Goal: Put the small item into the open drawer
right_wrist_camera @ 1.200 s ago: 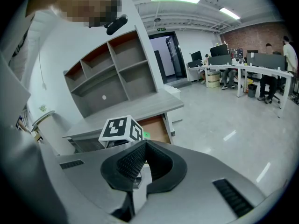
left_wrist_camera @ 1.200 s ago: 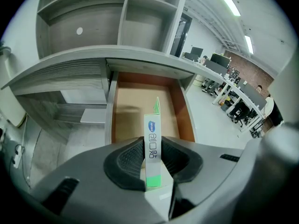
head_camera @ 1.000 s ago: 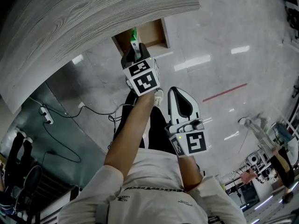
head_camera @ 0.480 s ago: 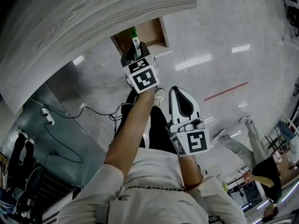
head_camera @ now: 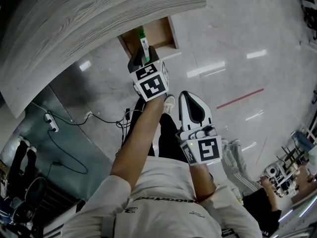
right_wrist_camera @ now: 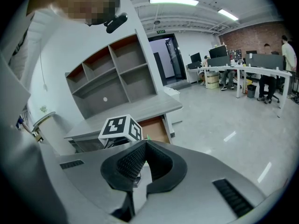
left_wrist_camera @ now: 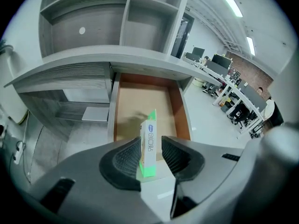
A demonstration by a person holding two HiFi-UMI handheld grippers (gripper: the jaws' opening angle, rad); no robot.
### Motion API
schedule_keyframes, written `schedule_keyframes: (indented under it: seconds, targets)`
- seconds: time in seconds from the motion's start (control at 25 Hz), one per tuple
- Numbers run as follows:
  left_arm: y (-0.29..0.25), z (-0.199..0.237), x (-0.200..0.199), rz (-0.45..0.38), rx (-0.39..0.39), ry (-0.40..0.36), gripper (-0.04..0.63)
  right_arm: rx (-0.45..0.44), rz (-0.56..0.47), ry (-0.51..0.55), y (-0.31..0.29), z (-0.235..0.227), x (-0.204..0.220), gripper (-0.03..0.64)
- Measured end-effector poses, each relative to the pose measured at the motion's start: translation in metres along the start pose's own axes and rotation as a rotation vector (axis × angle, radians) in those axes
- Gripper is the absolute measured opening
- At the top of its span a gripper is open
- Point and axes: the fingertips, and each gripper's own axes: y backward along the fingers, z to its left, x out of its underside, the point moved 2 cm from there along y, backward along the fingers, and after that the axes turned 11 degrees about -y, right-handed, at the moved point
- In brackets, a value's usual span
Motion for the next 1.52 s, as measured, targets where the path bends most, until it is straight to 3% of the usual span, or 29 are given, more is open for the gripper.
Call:
schedule_keyframes:
  seconds: [0.6,0.92,1.52]
  targets:
    - [0.07,-0.019,-0.017,-0.106,-0.007,-0.033,0.095,-0.063,-0.057,0.025,0.048,0.001,-0.008,0.029]
    - [0.147,-0.047,-0.039,-0.18,-0.019,-0.039,0.058,-0.117,-0.091,0.06,0.111,0.011,-0.031,0.029]
    - [0.326,-0.105,-0.069,-0.377,0.022,-0.276,0.017,-0.226,-0.211,0.164,0.213,0.049,-0.099,0.029]
